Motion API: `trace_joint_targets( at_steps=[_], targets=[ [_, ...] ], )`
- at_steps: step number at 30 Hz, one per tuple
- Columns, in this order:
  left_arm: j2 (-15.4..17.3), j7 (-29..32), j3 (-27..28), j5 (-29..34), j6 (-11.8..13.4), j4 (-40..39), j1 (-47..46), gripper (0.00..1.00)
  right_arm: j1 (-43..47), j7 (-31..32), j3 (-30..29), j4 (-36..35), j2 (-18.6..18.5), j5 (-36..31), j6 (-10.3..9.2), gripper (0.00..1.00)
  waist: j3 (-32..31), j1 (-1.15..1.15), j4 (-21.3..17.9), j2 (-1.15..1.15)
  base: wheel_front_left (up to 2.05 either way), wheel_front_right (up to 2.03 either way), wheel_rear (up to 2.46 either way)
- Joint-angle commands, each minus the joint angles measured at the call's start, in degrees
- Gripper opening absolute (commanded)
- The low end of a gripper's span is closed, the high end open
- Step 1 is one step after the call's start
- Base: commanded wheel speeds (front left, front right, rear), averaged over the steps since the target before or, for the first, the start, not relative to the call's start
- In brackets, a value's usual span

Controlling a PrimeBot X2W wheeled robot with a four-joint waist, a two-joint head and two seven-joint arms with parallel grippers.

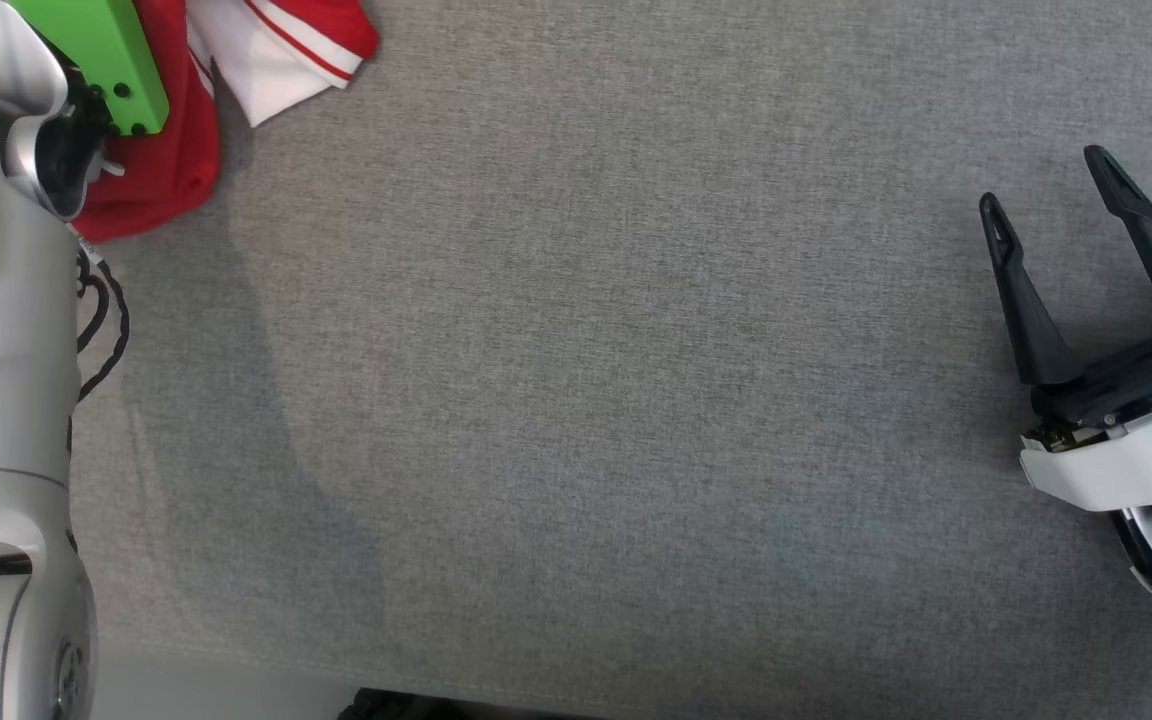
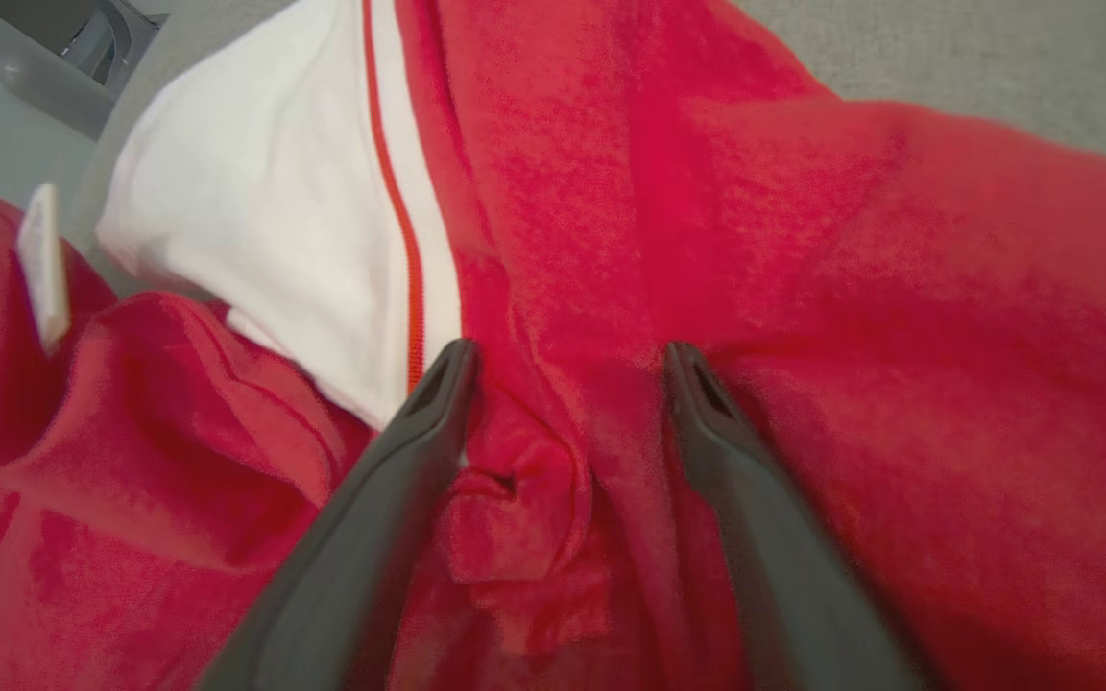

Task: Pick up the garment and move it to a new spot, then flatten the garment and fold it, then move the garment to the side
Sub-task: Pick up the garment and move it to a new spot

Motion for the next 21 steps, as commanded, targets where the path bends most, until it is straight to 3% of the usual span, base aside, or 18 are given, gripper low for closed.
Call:
trace_joint_targets(
  at_steps=[1,4,5,6,13,17,21],
  targets=[
    [0.8,0.6,-0.3,-0.5,-0.2,1.3,-0.6,1.0,0.2,-0.1,-0.3,0.1,0.3,-0.4,-0.08,1.0,2.4,-0.01,-2.4,0.0,0.0,0.0,0.0],
    [0.8,1.1,-1.2,-0.9,-0.4,4.3,0.5,1.0,0.5,0.0,-0.5,0.1,0.5,-0.5,-0.08,1.0,2.7,-0.01,-2.7,0.0,0.0,0.0,0.0],
    [0.8,0.7,-1.4,-1.3,-0.4,4.8,0.6,0.42,0.5,0.0,-0.5,0.2,0.6,-0.4,-0.08,1.0,2.7,-0.01,-2.7,0.0,0.0,0.0,0.0],
    [1.2,-0.4,-1.7,-1.5,-0.4,4.9,0.6,0.0,0.5,0.0,-0.6,0.2,0.7,-0.4,-0.08,1.0,2.7,-0.01,-2.8,0.0,0.0,0.0,0.0],
    [4.6,-13.8,-3.3,-1.4,-0.4,2.1,-0.6,0.0,-0.6,0.0,0.2,1.0,1.9,-0.4,-0.08,1.0,0.0,-0.01,-3.0,0.0,0.0,0.0,0.0],
    [6.6,-23.3,-5.6,1.5,-0.4,-0.3,-0.7,0.0,-0.7,-0.1,0.8,1.7,3.3,-0.1,-0.07,1.0,-4.0,-0.01,-3.5,0.0,0.0,0.0,0.0],
    [8.0,-28.9,-6.9,3.1,-0.4,-3.1,0.0,0.0,0.0,-0.1,1.5,2.8,5.3,0.1,-0.08,1.0,-8.6,-0.01,-4.8,0.0,0.0,0.0,0.0]
  ],
)
